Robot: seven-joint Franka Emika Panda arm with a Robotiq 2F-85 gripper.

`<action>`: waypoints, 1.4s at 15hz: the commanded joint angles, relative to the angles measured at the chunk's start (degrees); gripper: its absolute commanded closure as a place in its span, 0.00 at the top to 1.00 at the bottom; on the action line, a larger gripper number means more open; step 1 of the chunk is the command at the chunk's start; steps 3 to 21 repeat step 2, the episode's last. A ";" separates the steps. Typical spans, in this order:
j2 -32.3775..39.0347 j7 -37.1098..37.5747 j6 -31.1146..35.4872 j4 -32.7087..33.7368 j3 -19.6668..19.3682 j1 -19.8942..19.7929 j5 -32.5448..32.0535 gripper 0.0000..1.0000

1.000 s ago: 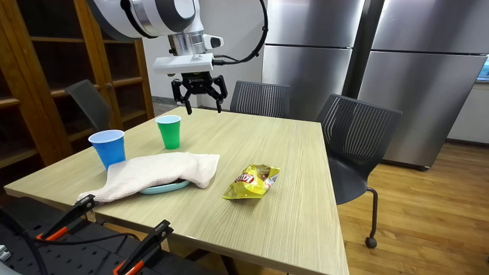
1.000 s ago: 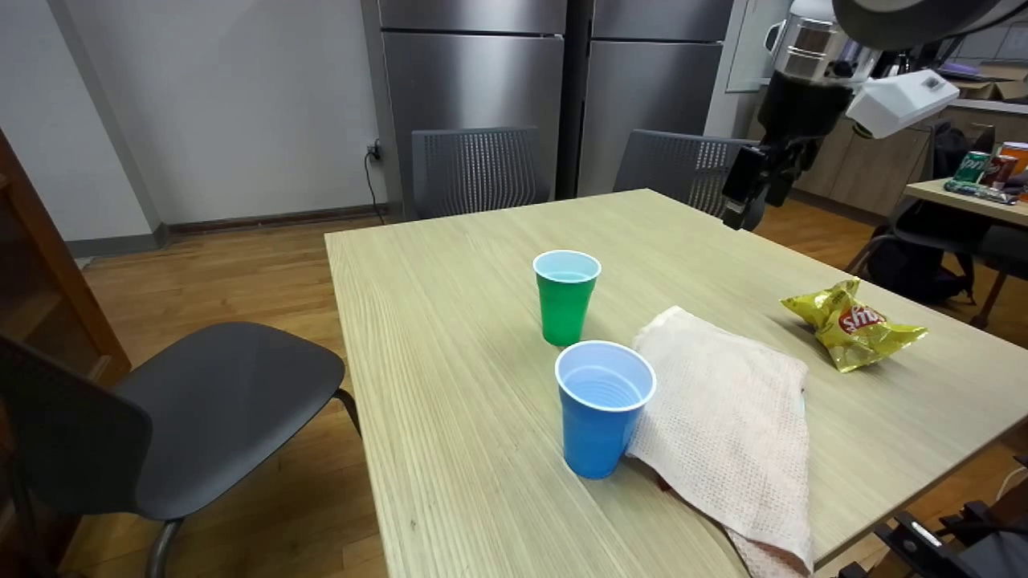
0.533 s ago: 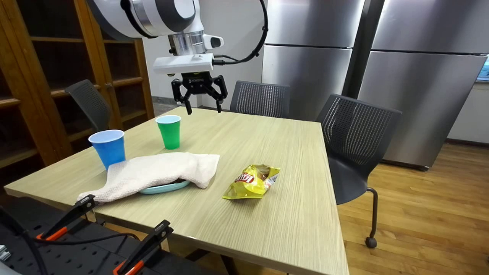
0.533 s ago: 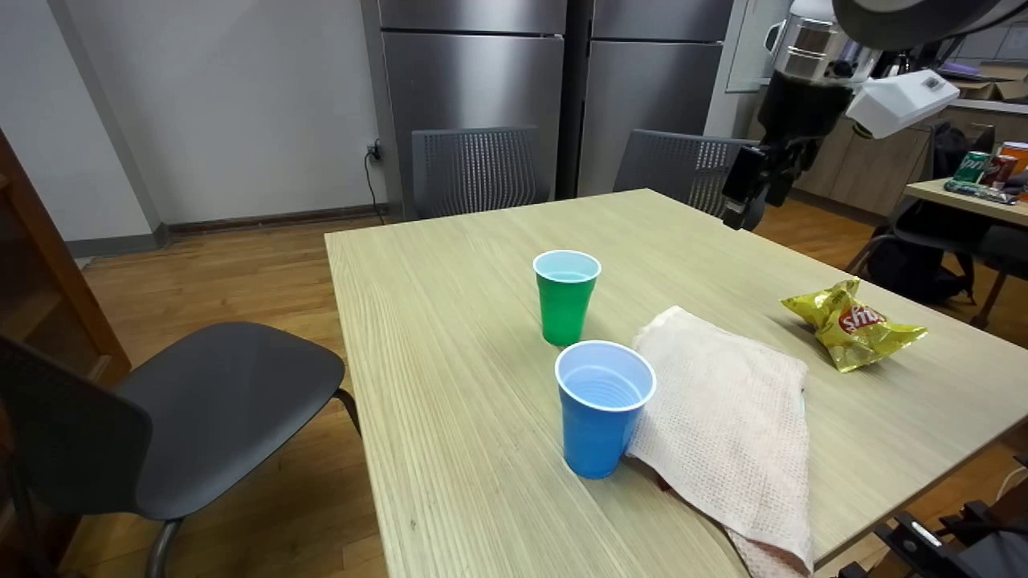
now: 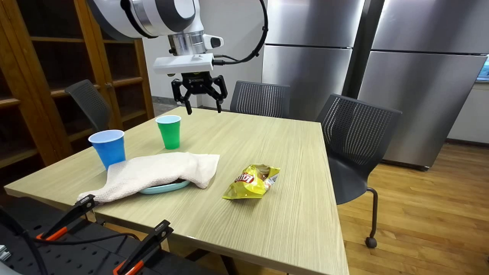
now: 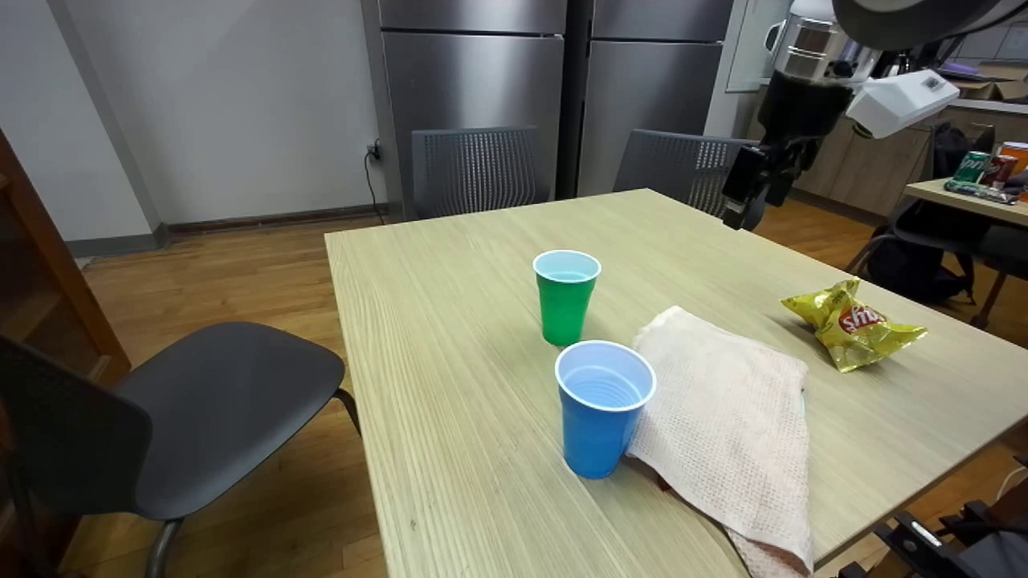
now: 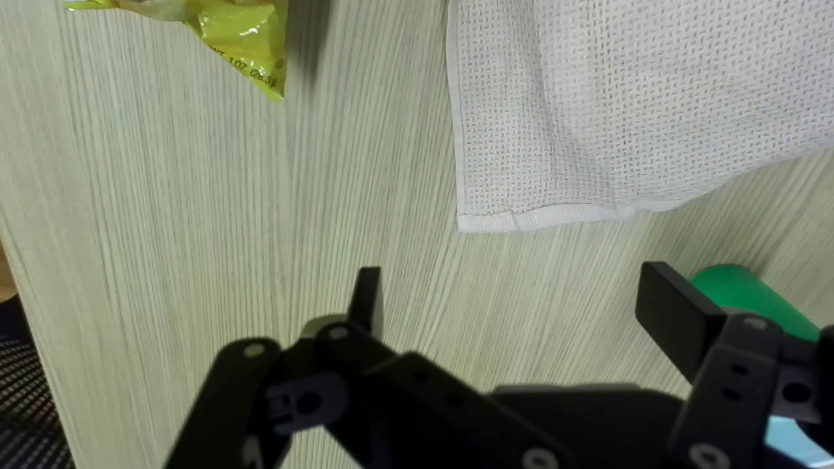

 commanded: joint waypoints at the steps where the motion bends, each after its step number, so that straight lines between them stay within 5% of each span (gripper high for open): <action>1: -0.04 -0.04 -0.11 0.05 0.42 -0.42 0.02 1.00; 21: -0.04 -0.04 -0.11 0.05 0.42 -0.42 0.02 1.00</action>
